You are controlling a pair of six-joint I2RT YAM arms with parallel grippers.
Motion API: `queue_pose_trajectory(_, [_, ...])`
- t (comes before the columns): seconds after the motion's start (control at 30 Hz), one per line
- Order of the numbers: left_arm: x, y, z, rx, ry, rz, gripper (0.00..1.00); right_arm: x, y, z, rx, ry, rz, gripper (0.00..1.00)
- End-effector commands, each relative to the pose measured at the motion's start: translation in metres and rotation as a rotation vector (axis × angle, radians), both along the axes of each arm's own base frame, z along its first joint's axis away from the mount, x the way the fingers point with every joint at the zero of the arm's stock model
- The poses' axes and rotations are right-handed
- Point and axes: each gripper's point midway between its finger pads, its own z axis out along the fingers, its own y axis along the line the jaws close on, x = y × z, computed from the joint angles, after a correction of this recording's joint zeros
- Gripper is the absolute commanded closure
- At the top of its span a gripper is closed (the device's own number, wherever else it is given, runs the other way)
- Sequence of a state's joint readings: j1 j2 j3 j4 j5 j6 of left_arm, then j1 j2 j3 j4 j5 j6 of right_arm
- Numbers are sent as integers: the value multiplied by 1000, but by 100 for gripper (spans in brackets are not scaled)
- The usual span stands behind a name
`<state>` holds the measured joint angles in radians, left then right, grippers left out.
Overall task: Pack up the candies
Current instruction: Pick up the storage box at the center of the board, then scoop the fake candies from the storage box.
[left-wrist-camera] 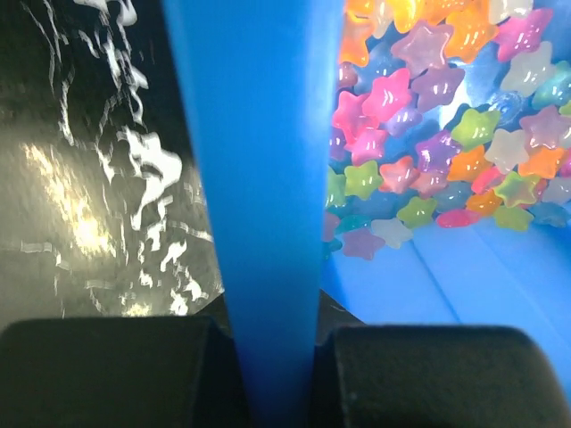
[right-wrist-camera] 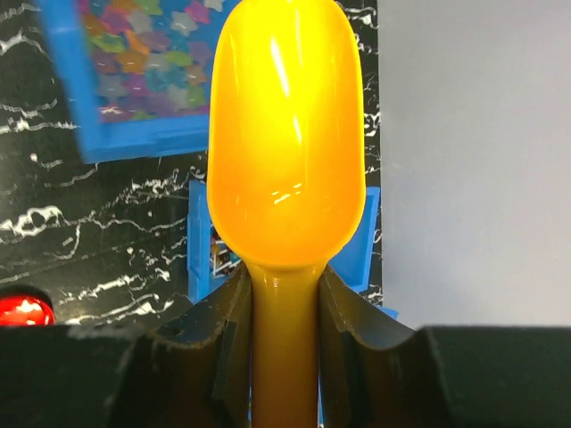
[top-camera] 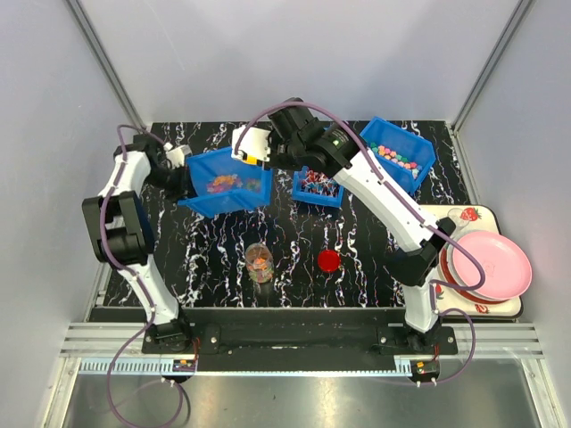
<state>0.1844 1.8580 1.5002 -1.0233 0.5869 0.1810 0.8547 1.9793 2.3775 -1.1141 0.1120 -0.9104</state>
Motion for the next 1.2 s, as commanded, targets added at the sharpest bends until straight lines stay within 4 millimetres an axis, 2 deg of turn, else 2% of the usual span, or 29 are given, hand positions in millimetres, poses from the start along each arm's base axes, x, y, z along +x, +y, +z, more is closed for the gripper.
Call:
queue_pose_trajectory(0.0, [9,-18,40,-314,41,14,100,-3,7,42,162,-38,-14,100])
queue_pose_trajectory(0.1, [9,-20,46,-340,39,4,100,-5,6,44,165,-40,-16,100])
queue_pose_trajectory(0.2, [5,-31,61,-433,25,-28,100,-5,6,40,158,-31,-11,100])
queue_pose_trajectory(0.3, [-5,-38,61,-455,67,-69,100,-6,7,36,145,-26,-4,100])
queue_pose_trajectory(0.37, [-3,-31,56,-388,48,-62,100,-7,4,32,119,-23,1,100])
queue_pose_trajectory(0.4, [-6,-25,46,-324,68,-31,100,-5,4,28,103,-22,0,100])
queue_pose_trajectory(0.43, [3,-19,42,-272,14,-23,100,-4,1,25,83,-23,-6,100])
queue_pose_trajectory(0.47, [4,-14,47,-223,-23,-13,100,-3,0,21,62,-23,-5,100])
queue_pose_trajectory(0.5, [3,-5,38,-146,-15,15,100,-3,-1,16,40,-15,-3,100])
queue_pose_trajectory(0.7, [16,24,35,95,-125,80,100,-10,-9,-13,-100,31,33,100])
queue_pose_trajectory(0.8, [16,28,33,172,-152,89,100,-15,-6,-31,-169,57,62,100])
queue_pose_trajectory(1.07, [6,-1,24,189,-154,17,100,-4,5,-79,-333,78,97,100])
queue_pose_trajectory(1.17, [3,-6,23,192,-154,10,100,-1,11,-90,-375,86,119,100])
